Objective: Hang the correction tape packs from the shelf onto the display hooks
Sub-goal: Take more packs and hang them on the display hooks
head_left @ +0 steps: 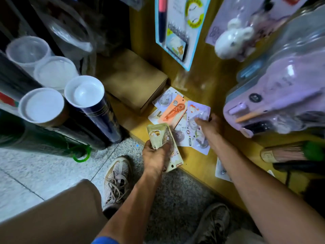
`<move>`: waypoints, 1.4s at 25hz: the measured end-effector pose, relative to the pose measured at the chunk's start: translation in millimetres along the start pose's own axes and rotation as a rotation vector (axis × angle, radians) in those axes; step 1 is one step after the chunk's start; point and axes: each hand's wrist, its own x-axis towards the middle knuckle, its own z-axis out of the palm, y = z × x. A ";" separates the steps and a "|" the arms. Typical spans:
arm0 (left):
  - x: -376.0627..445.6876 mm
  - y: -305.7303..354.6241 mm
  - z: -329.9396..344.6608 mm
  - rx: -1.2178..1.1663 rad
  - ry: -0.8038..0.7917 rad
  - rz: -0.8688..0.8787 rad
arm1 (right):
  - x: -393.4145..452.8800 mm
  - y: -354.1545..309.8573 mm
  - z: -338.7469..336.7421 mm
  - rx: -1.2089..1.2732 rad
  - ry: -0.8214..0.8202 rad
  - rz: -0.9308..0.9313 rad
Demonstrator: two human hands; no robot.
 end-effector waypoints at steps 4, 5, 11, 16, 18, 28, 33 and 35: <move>-49.1 28.7 -12.1 0.033 -0.022 0.078 | -86.1 -10.7 -52.3 0.511 -0.139 0.271; -62.8 36.1 -19.8 0.041 -0.005 0.101 | -113.0 -11.6 -65.8 0.603 -0.160 0.287; -151.8 66.5 -64.2 0.017 0.002 0.208 | -250.3 -13.8 -118.5 1.069 -0.313 0.294; -231.3 80.8 -66.7 -0.120 -0.260 0.215 | -321.1 -15.1 -150.4 1.199 -0.399 0.232; -254.6 91.1 -61.0 -0.119 -0.296 0.235 | -334.7 -16.9 -164.3 1.170 -0.362 0.154; -373.5 142.6 20.7 0.000 -0.536 0.521 | -384.5 -60.5 -266.6 1.029 -0.126 -0.178; -399.1 161.2 48.4 0.027 -0.565 0.566 | -391.3 -69.9 -322.7 0.727 -0.104 -0.291; -404.3 166.7 55.5 0.053 -0.591 0.559 | -384.6 -75.4 -335.9 0.680 -0.144 -0.344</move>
